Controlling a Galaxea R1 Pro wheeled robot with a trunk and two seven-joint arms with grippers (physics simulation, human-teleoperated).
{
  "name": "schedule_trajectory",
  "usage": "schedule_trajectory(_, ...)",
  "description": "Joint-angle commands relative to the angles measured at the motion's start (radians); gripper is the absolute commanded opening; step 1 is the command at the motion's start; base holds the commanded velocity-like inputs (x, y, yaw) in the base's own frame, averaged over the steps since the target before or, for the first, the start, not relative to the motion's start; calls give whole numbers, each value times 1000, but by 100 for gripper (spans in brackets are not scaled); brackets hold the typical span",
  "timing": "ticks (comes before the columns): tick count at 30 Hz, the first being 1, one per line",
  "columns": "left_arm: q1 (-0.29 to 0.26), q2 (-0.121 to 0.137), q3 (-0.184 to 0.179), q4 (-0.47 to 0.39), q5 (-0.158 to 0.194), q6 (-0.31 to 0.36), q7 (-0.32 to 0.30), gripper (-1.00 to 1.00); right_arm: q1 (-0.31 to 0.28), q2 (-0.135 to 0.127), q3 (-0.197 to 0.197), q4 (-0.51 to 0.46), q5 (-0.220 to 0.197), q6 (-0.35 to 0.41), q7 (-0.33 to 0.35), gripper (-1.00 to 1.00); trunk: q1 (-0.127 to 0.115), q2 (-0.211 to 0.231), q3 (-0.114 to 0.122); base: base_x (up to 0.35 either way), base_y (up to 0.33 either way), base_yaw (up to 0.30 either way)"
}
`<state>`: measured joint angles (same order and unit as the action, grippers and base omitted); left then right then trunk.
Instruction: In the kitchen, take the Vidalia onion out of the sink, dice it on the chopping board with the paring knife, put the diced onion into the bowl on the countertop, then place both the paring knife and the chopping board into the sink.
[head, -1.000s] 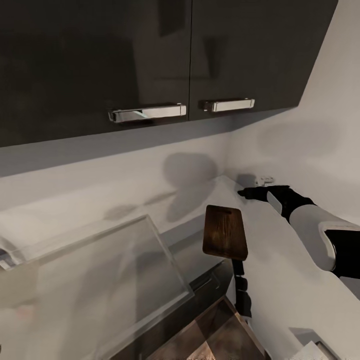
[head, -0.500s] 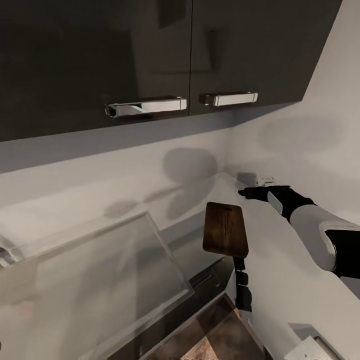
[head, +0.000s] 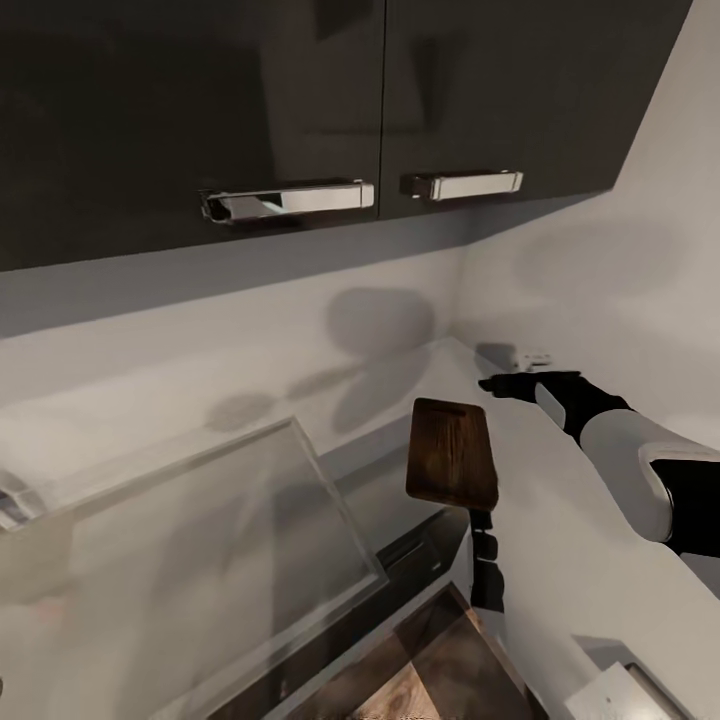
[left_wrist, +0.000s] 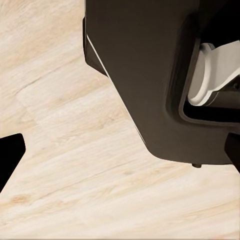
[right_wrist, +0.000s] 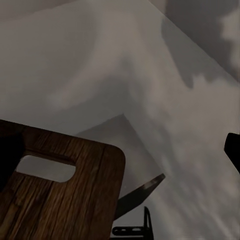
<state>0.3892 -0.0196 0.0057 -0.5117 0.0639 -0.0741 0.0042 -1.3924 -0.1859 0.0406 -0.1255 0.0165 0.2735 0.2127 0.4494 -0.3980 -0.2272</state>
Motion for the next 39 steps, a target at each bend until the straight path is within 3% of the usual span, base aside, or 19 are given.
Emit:
schedule_trajectory(1,0,0,0,-2,7,-1,0,100,0,-1,4,-2,2,5,4,100,1,-2,-3,0,0,0)
schedule_trajectory(39,0,0,0,-1,8,-1,0,100,0,0,4,-3,2,4,3,100,1,-2,-66,0,0,0)
